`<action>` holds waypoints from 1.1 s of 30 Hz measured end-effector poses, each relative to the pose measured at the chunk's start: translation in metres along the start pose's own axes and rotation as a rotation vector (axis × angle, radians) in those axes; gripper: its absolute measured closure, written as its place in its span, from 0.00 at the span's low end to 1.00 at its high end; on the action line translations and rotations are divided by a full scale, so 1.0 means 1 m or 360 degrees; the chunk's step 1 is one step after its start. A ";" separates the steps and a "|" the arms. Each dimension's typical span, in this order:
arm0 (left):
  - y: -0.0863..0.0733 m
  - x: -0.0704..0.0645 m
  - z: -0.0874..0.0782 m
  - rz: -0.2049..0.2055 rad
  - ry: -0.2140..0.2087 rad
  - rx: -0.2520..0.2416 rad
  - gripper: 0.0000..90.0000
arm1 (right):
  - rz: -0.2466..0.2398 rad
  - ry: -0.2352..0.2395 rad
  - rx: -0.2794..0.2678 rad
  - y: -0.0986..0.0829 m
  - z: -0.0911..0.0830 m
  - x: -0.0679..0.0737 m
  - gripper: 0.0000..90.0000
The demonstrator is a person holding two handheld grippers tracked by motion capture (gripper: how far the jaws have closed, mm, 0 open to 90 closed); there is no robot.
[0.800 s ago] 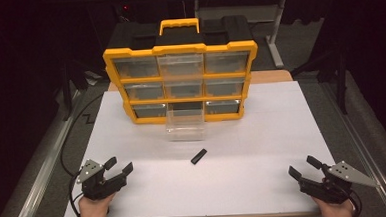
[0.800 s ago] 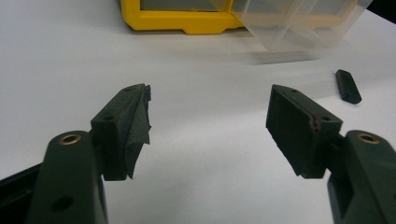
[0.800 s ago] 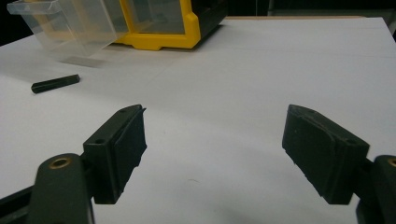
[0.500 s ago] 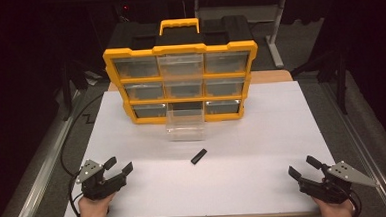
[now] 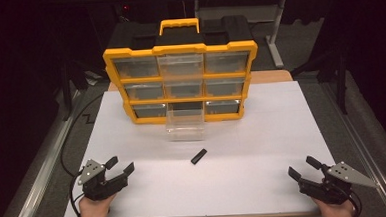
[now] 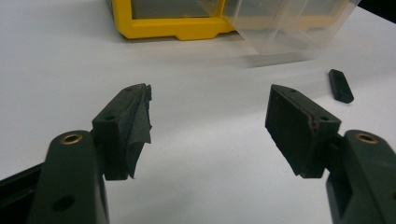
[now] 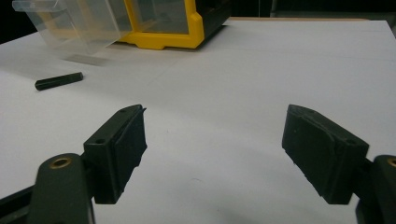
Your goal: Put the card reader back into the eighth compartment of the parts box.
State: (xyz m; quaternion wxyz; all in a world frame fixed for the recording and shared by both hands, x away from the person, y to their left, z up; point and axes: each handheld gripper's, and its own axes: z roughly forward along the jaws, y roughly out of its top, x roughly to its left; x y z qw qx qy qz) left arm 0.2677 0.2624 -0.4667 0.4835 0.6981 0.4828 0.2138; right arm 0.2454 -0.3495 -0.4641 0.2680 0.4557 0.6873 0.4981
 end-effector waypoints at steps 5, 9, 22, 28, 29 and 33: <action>0.001 -0.003 0.001 0.0002 -0.0013 -0.0010 0.35 | 0.0006 0.0004 -0.0002 0.000 0.000 -0.001 0.24; 0.003 -0.006 0.001 0.0005 -0.0026 -0.0025 0.36 | -0.0002 0.0006 0.0000 0.000 0.000 0.000 0.24; 0.009 -0.019 0.007 0.0053 -0.0086 -0.0037 0.36 | -0.0008 0.0018 0.0007 0.000 0.000 0.000 0.24; 0.012 -0.025 0.012 0.0071 -0.0117 -0.0033 0.36 | -0.0006 0.0019 0.0005 0.000 0.001 0.000 0.24; 0.013 -0.027 0.013 0.0077 -0.0124 -0.0032 0.36 | -0.0001 0.0021 0.0011 0.000 0.001 0.000 0.24; 0.015 -0.029 0.015 0.0072 -0.0140 -0.0039 0.36 | -0.0001 0.0023 0.0011 0.000 0.001 0.000 0.24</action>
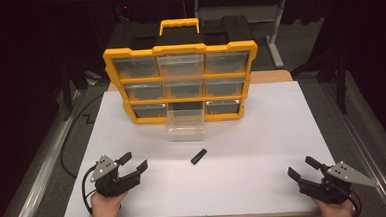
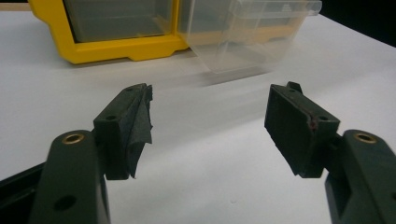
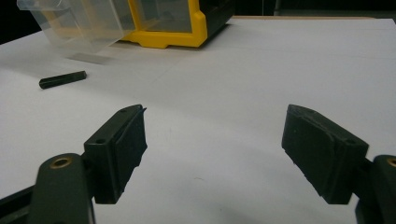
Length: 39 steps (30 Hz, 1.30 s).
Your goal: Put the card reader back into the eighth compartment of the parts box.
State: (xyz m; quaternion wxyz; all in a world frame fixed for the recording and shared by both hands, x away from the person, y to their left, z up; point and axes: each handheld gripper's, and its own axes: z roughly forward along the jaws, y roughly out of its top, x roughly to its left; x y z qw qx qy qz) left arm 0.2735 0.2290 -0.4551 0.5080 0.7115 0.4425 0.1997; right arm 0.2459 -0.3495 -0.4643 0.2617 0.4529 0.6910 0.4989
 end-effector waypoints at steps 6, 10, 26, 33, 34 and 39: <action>0.004 -0.005 0.005 0.0013 -0.0021 0.0010 0.36 | -0.0002 0.0000 0.0001 0.000 0.000 0.000 0.24; 0.006 -0.008 0.009 0.0022 -0.0042 0.0019 0.36 | -0.0007 -0.0001 0.0004 0.000 0.000 0.000 0.24; 0.014 -0.026 0.030 0.0083 -0.0125 0.0075 0.37 | -0.0013 0.0015 -0.0002 0.000 0.001 0.001 0.24; 0.015 -0.033 0.042 0.0099 -0.0168 0.0112 0.37 | -0.0015 0.0018 0.0009 0.000 0.002 0.000 0.24; 0.015 -0.033 0.042 0.0099 -0.0168 0.0112 0.37 | -0.0015 0.0018 0.0009 0.000 0.002 0.000 0.24; 0.016 -0.038 0.049 0.0103 -0.0191 0.0126 0.37 | -0.0008 0.0019 0.0012 0.001 0.002 0.000 0.25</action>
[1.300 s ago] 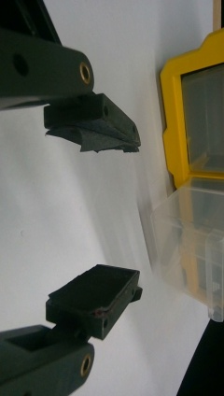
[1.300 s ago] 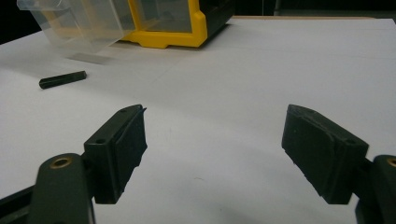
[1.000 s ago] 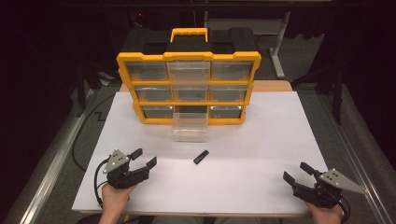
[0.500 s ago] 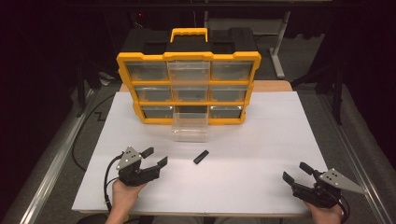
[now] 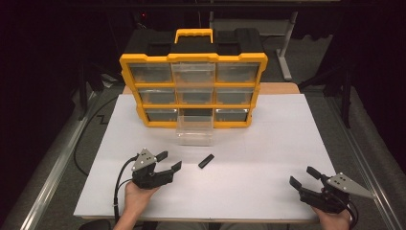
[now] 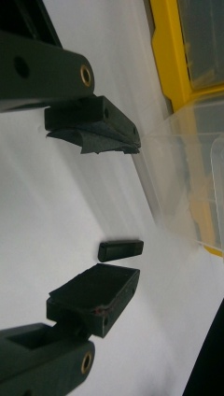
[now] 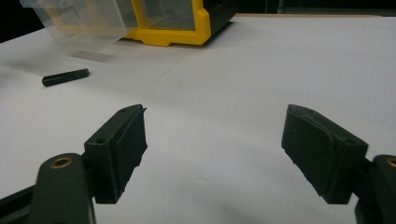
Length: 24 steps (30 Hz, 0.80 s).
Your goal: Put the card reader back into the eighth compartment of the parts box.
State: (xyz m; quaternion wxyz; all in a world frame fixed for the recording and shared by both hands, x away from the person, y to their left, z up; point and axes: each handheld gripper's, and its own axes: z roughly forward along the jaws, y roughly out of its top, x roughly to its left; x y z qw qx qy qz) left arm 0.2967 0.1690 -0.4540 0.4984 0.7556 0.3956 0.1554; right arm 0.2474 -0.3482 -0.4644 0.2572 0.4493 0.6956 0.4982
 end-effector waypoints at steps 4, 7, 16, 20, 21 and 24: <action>0.003 -0.003 0.005 0.0004 -0.0018 0.0009 0.37 | 0.0002 0.0004 0.0001 0.000 0.000 0.000 0.25; 0.004 -0.004 0.007 0.0007 -0.0021 0.0011 0.37 | 0.0003 0.0004 0.0002 0.000 0.000 0.000 0.25; 0.009 -0.012 0.018 0.0037 -0.0039 0.0019 0.37 | -0.0002 0.0008 0.0001 0.000 0.000 0.000 0.25; 0.012 -0.016 0.025 0.0054 -0.0058 0.0032 0.37 | 0.0000 0.0013 0.0001 0.000 0.000 0.000 0.25; 0.012 -0.016 0.025 0.0054 -0.0058 0.0032 0.37 | 0.0000 0.0013 0.0001 0.000 0.000 0.000 0.25; 0.013 -0.019 0.028 0.0061 -0.0072 0.0040 0.37 | -0.0002 0.0015 0.0004 0.000 0.001 0.000 0.25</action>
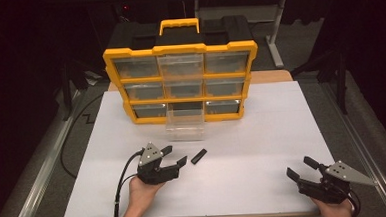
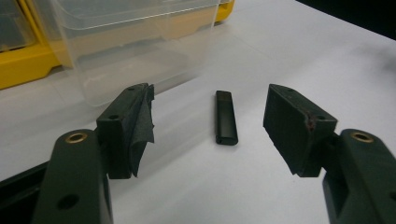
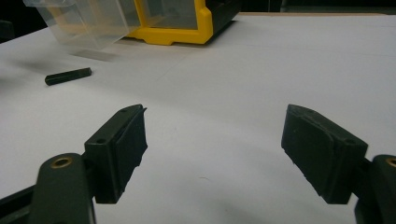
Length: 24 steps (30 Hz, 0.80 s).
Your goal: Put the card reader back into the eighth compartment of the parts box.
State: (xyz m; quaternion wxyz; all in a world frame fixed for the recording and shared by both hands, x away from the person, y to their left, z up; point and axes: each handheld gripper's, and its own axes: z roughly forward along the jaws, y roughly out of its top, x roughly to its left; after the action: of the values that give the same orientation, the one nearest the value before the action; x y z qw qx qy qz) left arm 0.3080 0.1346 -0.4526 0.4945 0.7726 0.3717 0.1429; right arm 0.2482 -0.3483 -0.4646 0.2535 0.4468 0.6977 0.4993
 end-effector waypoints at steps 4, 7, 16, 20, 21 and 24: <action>0.002 -0.003 0.005 -0.0003 -0.0014 0.0010 0.37 | -0.0003 0.0001 0.0000 0.000 0.000 0.000 0.25; 0.004 -0.005 0.009 -0.0004 -0.0018 0.0030 0.38 | -0.0002 0.0003 0.0000 0.000 0.000 0.000 0.25; 0.011 -0.010 0.019 0.0020 -0.0027 0.0063 0.37 | -0.0004 0.0006 0.0002 0.000 0.000 0.000 0.25; 0.014 -0.013 0.024 0.0027 -0.0034 0.0087 0.37 | -0.0007 0.0006 0.0002 0.000 0.000 0.000 0.25; 0.015 -0.014 0.025 0.0033 -0.0034 0.0103 0.37 | -0.0008 0.0007 0.0003 0.000 0.000 0.000 0.25; 0.018 -0.015 0.027 0.0011 -0.0030 0.0125 0.36 | -0.0010 0.0008 0.0004 0.000 0.000 0.000 0.25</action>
State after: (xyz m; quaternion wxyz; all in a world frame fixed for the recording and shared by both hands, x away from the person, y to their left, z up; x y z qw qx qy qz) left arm 0.3216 0.1020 -0.4479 0.4668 0.7940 0.3697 0.1224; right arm 0.2482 -0.3483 -0.4646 0.2528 0.4435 0.7004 0.4989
